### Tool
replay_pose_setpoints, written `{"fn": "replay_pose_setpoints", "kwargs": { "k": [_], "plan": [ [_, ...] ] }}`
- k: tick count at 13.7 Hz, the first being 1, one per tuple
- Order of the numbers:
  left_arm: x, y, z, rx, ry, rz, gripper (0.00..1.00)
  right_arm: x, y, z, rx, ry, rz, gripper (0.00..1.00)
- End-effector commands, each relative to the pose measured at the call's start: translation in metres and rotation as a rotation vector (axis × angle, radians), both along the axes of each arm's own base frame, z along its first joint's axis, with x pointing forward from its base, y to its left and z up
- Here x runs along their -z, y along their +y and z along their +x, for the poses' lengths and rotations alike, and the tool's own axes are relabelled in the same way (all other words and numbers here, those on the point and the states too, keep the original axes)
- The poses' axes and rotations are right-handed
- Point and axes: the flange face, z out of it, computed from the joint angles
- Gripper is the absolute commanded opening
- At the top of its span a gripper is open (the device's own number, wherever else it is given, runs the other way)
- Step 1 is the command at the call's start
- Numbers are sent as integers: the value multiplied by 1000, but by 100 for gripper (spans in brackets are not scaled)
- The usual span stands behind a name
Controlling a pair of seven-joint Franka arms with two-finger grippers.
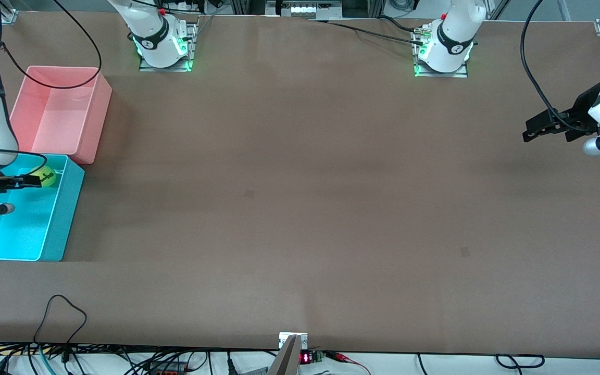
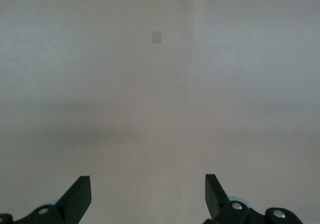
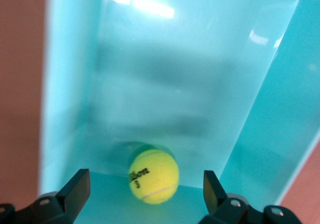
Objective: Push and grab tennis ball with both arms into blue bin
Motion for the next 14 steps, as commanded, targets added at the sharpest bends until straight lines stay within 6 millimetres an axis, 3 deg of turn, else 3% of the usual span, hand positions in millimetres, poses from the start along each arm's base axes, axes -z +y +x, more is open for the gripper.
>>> {"fn": "replay_pose_setpoints", "kwargs": {
  "k": [1,4,8,10,14],
  "plan": [
    [-6,-2,-4,25,-18,22,100,-84,56,2,-46,-38,32,100],
    [-8,-3,-5,28,-19,22,100,-166,127,7,-89,-71,96,100],
    [-8,-3,-5,30,-19,22,100,-241,227,-12,-80,-138,83,100],
    [-7,-2,-4,30,-19,23,100,-259,242,-23,-1,-153,128,100],
    [-8,-4,-4,33,-21,23,100,-288,279,-30,-28,-199,143,100]
  ]
}}
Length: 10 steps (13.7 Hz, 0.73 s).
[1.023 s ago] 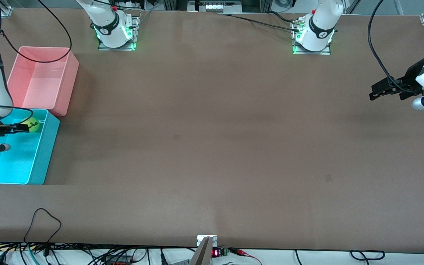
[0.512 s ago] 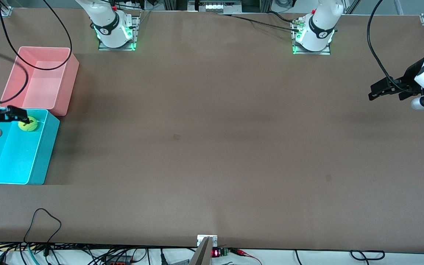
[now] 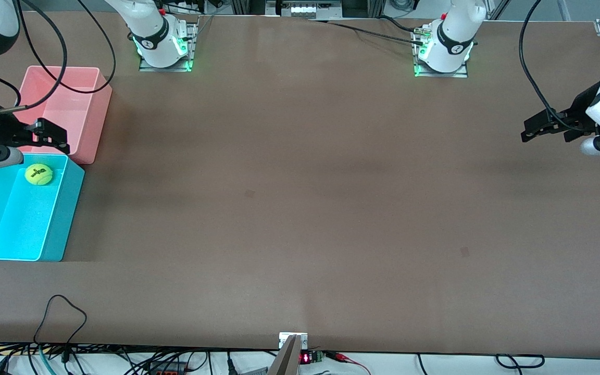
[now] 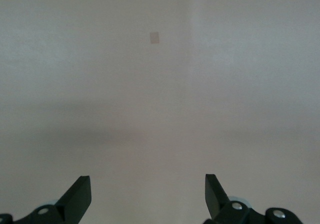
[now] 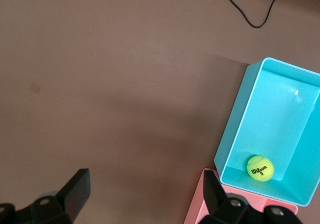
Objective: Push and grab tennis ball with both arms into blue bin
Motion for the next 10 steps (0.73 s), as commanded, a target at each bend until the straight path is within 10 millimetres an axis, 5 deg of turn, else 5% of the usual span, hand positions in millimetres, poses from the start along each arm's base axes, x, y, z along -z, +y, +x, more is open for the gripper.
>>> {"fn": "replay_pose_setpoints", "kwargs": {
  "k": [1,10],
  "plan": [
    [-7,0,-4,24,-18,23,100,-22,23,-9,38,-1,14,100],
    [-7,-3,-4,30,-18,23,100,-18,21,-12,128,31,4,100]
  ]
}}
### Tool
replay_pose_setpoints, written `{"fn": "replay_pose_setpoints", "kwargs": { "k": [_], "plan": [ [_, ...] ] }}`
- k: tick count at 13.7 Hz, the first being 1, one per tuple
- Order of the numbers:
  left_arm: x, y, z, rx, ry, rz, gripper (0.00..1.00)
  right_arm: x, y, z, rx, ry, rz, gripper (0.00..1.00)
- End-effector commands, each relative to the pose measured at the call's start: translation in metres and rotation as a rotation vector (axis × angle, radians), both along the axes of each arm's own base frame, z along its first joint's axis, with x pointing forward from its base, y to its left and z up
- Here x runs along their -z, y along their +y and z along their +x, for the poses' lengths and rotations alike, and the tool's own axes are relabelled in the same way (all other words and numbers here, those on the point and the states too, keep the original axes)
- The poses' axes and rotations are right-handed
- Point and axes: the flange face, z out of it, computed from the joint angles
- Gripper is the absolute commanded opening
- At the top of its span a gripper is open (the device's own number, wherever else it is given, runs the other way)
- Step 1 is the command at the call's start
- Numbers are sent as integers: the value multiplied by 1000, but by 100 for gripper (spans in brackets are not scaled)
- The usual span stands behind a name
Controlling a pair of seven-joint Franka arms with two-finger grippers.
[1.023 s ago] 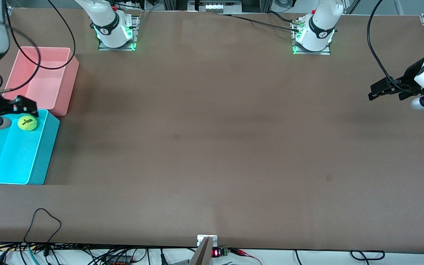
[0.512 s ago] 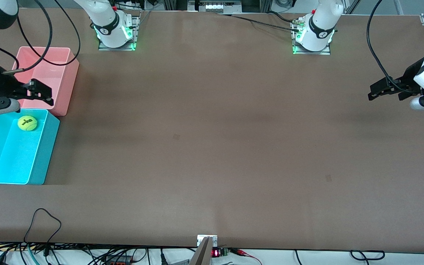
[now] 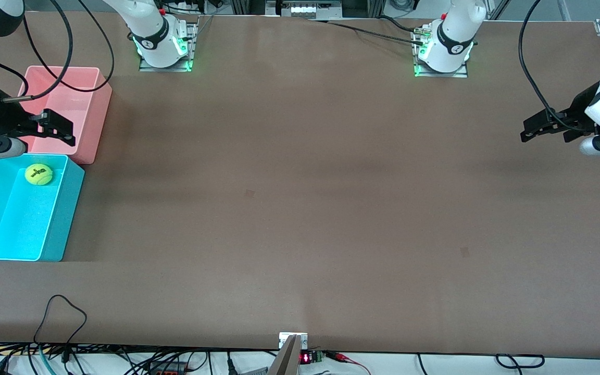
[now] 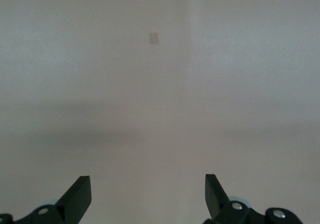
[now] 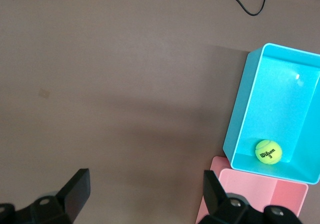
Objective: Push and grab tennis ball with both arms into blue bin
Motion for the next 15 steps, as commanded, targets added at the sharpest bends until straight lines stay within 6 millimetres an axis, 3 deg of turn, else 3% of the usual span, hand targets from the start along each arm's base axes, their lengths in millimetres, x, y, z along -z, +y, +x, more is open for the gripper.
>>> {"fn": "replay_pose_setpoints", "kwargs": {
  "k": [1,6,12,15],
  "plan": [
    [-7,-1,-4,25,-16,23,100,-1,1,-1,32,18,11,100],
    [-7,-2,-4,26,-16,23,100,4,1,1,34,29,13,100],
    [-9,4,-5,6,-19,18,100,6,-13,1,59,40,23,100],
    [-9,-4,-5,22,-19,24,100,6,-14,0,62,44,32,100]
  ]
}}
